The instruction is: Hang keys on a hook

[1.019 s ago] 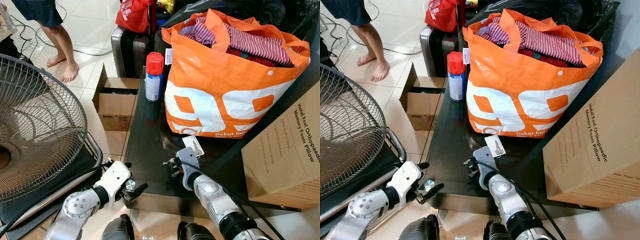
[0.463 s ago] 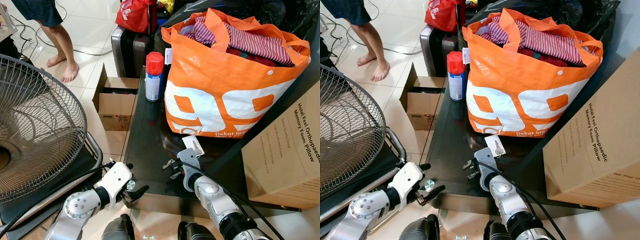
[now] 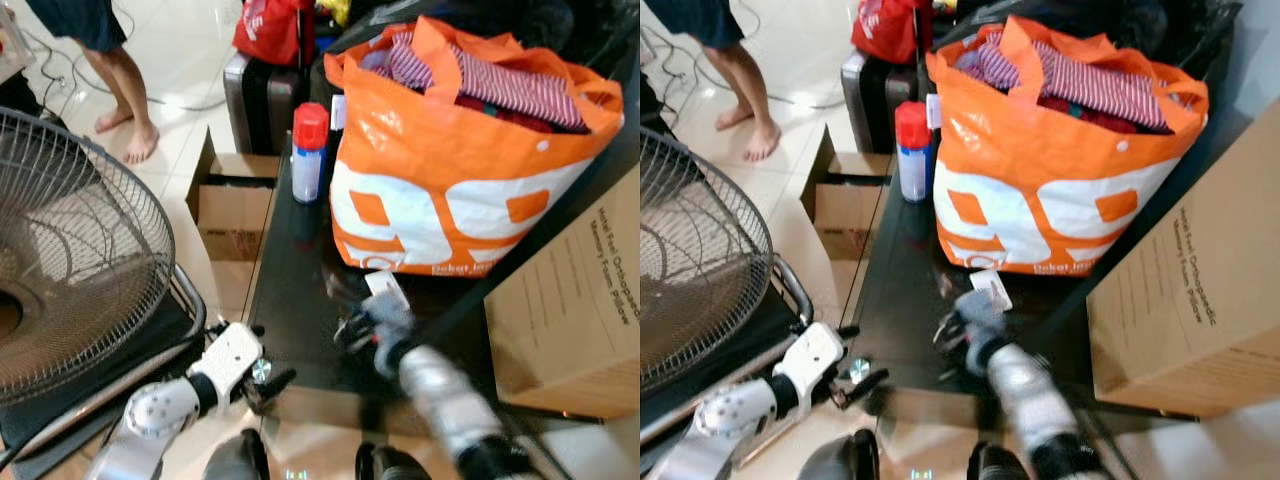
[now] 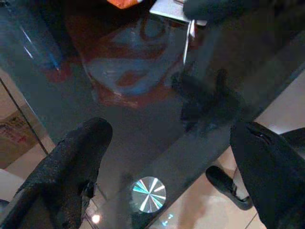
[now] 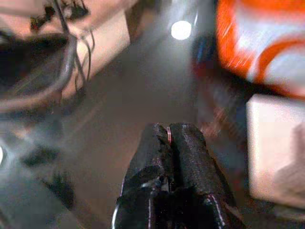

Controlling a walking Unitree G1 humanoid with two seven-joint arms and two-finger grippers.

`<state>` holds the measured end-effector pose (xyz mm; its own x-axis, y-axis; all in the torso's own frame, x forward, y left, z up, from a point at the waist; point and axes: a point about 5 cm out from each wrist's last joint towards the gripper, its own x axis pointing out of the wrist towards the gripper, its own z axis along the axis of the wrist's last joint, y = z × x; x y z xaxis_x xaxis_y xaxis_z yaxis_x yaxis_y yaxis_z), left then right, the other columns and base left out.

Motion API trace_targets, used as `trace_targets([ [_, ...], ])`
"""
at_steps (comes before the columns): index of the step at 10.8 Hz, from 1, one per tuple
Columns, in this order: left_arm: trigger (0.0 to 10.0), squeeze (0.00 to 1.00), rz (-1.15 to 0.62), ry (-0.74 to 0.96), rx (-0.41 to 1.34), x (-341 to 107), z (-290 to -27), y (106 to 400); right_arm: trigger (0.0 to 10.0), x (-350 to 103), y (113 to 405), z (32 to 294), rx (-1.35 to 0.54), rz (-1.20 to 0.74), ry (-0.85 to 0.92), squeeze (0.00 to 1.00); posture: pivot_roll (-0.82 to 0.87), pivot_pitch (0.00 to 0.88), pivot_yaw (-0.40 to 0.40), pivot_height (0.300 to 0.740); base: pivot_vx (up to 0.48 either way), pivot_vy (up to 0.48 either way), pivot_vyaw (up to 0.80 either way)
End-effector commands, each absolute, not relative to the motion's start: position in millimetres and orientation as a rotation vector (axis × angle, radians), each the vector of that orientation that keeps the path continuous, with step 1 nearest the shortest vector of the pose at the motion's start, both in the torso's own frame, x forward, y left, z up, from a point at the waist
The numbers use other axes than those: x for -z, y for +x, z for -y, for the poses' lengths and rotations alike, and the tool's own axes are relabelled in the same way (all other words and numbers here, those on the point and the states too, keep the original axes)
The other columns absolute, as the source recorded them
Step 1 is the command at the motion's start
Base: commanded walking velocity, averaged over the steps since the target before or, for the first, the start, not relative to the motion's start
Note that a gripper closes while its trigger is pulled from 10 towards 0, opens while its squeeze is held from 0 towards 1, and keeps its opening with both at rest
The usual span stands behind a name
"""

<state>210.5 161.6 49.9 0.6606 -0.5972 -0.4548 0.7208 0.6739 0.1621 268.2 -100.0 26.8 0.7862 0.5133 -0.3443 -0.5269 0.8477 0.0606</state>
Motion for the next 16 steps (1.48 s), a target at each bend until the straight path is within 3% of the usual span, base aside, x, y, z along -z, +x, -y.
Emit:
trace_targets([
  [1, 10.0, 0.00, -0.374, 0.336, 0.751, -52, -162, 209, 0.0, -32, 266, 104, -0.566, -0.343, -0.005, 0.00, -0.04, 0.131, -0.049, 0.740, 0.000, 0.000, 0.00],
  [3, 10.0, 0.00, -0.340, 0.324, 0.723, -56, -160, 212, 0.0, -52, 262, 116, -0.570, -0.264, 0.014, 0.00, -0.04, 0.083, -0.051, 0.740, 0.000, 0.000, 0.00],
  [5, 10.0, 0.00, -0.253, 0.177, 0.595, -78, -158, 218, 0.0, -74, 253, 128, -0.519, -0.199, 0.090, 0.00, -0.04, 0.022, -0.056, 0.740, 0.000, 0.000, 0.00],
  [8, 10.0, 0.00, -0.158, 0.138, 0.517, -98, -151, 223, 0.0, -98, 237, 141, -0.473, -0.144, 0.171, 0.00, -0.05, 0.000, -0.054, 0.740, 0.000, 0.000, 0.00],
  [10, 10.0, 0.00, -0.141, 0.155, 0.487, -101, -148, 235, 10.0, -108, 237, 146, -0.447, -0.115, 0.172, 0.00, -0.07, 0.000, -0.040, 0.740, 0.000, 0.000, 0.00],
  [16, 10.0, 0.00, -0.095, 0.162, 0.399, -108, -149, 254, 10.0, -112, 234, 165, -0.275, -0.164, 0.167, 0.00, -0.09, 0.000, -0.040, 0.740, 0.000, 0.000, 0.00],
])
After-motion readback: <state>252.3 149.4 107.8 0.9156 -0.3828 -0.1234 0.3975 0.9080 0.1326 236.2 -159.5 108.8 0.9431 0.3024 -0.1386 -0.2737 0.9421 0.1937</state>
